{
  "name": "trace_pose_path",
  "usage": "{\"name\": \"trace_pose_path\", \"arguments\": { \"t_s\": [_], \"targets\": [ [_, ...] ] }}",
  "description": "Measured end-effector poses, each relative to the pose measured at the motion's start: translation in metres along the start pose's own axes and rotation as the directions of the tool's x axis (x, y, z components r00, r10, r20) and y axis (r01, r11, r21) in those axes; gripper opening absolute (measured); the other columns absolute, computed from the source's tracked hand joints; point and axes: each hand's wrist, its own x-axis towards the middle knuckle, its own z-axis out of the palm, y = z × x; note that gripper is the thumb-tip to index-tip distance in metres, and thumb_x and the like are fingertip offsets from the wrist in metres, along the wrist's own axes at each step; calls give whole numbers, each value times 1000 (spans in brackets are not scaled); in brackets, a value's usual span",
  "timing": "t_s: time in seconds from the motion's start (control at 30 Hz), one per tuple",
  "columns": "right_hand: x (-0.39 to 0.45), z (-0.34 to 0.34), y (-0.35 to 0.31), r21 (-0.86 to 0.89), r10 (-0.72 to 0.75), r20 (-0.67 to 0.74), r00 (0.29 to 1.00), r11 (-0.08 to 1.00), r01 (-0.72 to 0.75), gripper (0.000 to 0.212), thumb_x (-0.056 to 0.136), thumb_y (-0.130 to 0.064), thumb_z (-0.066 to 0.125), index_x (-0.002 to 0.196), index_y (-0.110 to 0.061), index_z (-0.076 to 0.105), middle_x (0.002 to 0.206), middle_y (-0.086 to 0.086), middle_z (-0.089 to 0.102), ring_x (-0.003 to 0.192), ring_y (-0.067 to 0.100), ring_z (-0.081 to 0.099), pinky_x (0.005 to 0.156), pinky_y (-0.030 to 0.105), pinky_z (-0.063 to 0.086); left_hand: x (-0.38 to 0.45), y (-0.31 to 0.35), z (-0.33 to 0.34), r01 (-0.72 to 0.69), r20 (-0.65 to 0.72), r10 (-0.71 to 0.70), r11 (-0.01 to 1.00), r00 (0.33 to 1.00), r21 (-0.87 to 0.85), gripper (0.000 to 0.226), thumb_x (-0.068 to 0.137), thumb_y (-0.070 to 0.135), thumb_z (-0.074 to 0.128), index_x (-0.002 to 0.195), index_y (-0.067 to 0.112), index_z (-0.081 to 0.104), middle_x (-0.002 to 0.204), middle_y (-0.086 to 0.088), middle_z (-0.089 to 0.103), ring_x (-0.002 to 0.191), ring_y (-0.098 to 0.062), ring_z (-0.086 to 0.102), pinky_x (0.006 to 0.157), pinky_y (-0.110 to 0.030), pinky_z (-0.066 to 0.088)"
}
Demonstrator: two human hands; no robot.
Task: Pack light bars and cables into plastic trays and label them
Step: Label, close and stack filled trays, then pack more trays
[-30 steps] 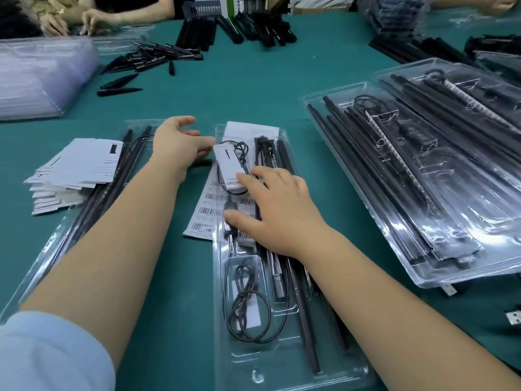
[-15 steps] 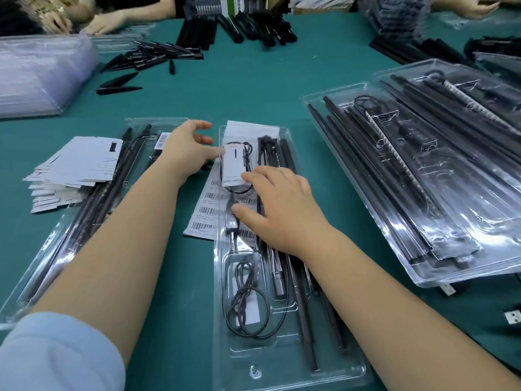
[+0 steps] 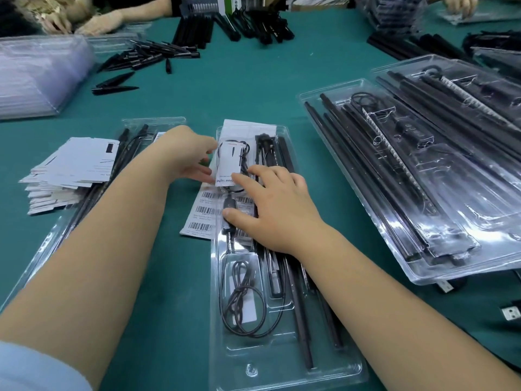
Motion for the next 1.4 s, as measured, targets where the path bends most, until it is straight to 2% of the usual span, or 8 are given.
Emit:
{"name": "trace_pose_path", "arguments": {
  "t_s": [0.1,0.27,0.47,0.63,0.77,1.1,1.27,1.4],
  "targets": [
    [0,-1,0,35,6,-16,1000,999,-5,68,86,-67,36,144,-33,29,151,-5,27,137,17,17,111,39,7,-11,3,-2,-13,-1,14,997,1000,78,19,90,17,60,96,-1,55,90,-15,61,57,-24,67,47,-30,56],
    [-1,-4,0,86,13,-48,999,996,-8,68,86,-64,39,144,-30,30,149,-6,29,136,15,18,111,38,9,-24,-3,-5,45,123,-35,996,992,-75,16,88,19,64,86,5,55,55,-1,54,42,-13,57,53,-28,56],
    [-2,-4,1,98,4,-46,999,995,0,64,89,-58,40,144,-27,31,148,-6,31,136,15,20,112,39,9,-35,-15,-1,-72,-31,70,995,997,-73,14,84,5,68,96,-1,65,93,-10,64,62,-18,68,52,-25,57],
    [-1,-5,1,130,8,-73,997,991,1,61,90,-56,40,143,-26,34,147,-6,32,136,15,20,111,38,9,-38,-13,-3,-27,13,29,992,1000,-123,12,84,18,70,86,9,61,69,0,63,50,-10,63,49,-22,52],
    [-1,-4,0,97,-3,-59,998,995,8,60,91,-55,40,143,-25,35,148,-4,31,136,16,20,111,38,8,-39,-15,-1,-48,33,51,994,998,-101,15,88,11,65,96,-2,61,81,-12,74,61,-17,70,55,-24,58],
    [-2,-5,0,84,-6,-60,998,996,11,60,92,-55,39,143,-24,34,149,-3,32,136,16,21,110,37,9,-39,-9,10,-84,111,117,960,987,-266,6,95,9,50,99,4,51,82,-17,73,77,-29,72,67,-35,60],
    [-2,-6,0,74,-5,-39,999,997,8,60,92,-55,37,144,-26,32,151,-5,28,137,17,18,110,38,7,-32,-18,16,-233,-87,230,972,969,-29,4,90,14,56,87,12,59,92,-7,69,69,-19,63,57,-28,52],
    [0,-2,-1,-56,-38,58,998,998,41,63,92,-62,26,147,-33,21,157,-9,16,137,22,16,109,42,8,-15,-18,12,-150,-186,179,976,966,160,23,88,25,62,107,12,59,97,-9,59,69,-20,57,59,-29,52]
  ]
}}
